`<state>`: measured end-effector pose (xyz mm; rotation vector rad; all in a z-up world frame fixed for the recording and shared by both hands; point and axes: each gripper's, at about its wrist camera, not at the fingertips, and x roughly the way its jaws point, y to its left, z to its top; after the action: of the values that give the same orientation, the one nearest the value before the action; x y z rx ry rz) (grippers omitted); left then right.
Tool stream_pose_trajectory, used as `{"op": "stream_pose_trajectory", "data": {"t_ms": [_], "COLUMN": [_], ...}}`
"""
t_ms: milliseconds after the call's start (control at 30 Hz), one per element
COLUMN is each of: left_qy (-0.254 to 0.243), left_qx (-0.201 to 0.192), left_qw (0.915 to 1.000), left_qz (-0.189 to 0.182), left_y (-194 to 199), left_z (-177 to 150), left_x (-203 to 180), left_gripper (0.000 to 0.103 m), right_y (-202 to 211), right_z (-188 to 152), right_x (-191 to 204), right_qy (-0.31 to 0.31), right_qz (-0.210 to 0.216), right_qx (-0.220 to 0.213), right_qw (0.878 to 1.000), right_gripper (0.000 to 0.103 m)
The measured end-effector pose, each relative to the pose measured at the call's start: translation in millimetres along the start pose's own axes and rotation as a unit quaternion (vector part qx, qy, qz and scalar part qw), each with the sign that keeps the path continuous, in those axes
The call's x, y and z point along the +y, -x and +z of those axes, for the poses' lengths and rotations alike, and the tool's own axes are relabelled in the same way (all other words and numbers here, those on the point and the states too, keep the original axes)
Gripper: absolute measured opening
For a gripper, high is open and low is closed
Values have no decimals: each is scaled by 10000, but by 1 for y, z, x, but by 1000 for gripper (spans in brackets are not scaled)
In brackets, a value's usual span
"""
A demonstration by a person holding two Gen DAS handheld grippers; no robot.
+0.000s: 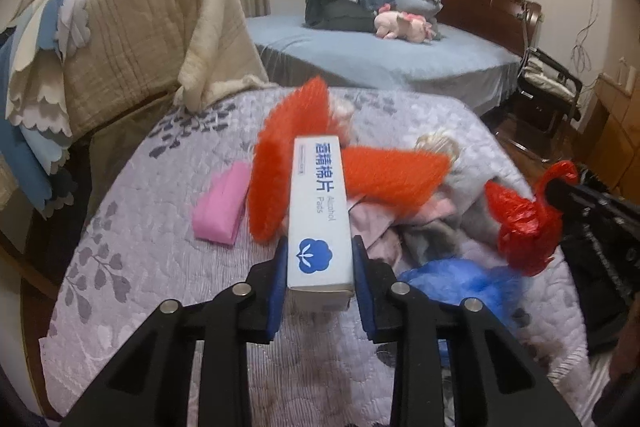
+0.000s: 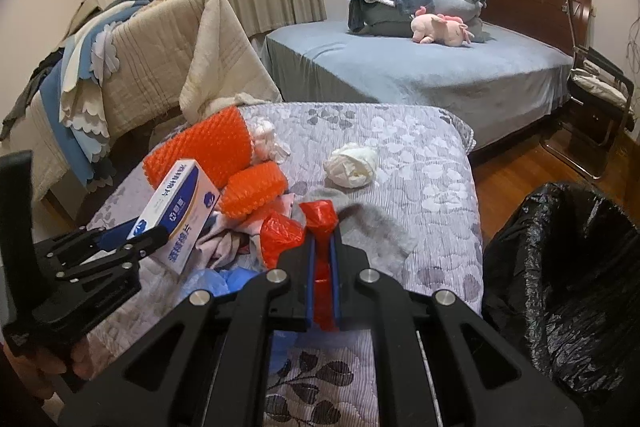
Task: Collect trash
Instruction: 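Carry the box and red bag over the bin and open both tools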
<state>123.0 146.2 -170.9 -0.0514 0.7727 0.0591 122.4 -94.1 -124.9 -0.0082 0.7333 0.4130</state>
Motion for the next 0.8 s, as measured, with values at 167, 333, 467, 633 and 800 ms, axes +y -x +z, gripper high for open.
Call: {"op": "stream_pose_trajectory", "data": {"t_ms": [167, 333, 467, 633, 800], "left_qy": [28, -144, -391, -692, -860], "left_qx": [-85, -331, -461, -488, -413], "left_qw": [9998, 9987, 9965, 9920, 9865], "left_qz": [-195, -349, -579, -941, -1334], "left_y": [16, 34, 41, 38, 31], "left_z": [9, 22, 36, 47, 48], "left_x": [-7, -29, -57, -102, -144], "left_gripper": [30, 30, 30, 30, 30], "right_y": [13, 33, 52, 74, 93], "right_z": [4, 7, 10, 4, -8], "right_x": [-4, -17, -40, -79, -123], "right_qy": [-41, -116, -268, -463, -742], "right_qz": [-22, -191, -456, -943, -1416], "right_qx": [-107, -246, -370, -454, -460], "right_qw": [9999, 9994, 9979, 9934, 9861], "right_gripper": [6, 6, 6, 6, 6]}}
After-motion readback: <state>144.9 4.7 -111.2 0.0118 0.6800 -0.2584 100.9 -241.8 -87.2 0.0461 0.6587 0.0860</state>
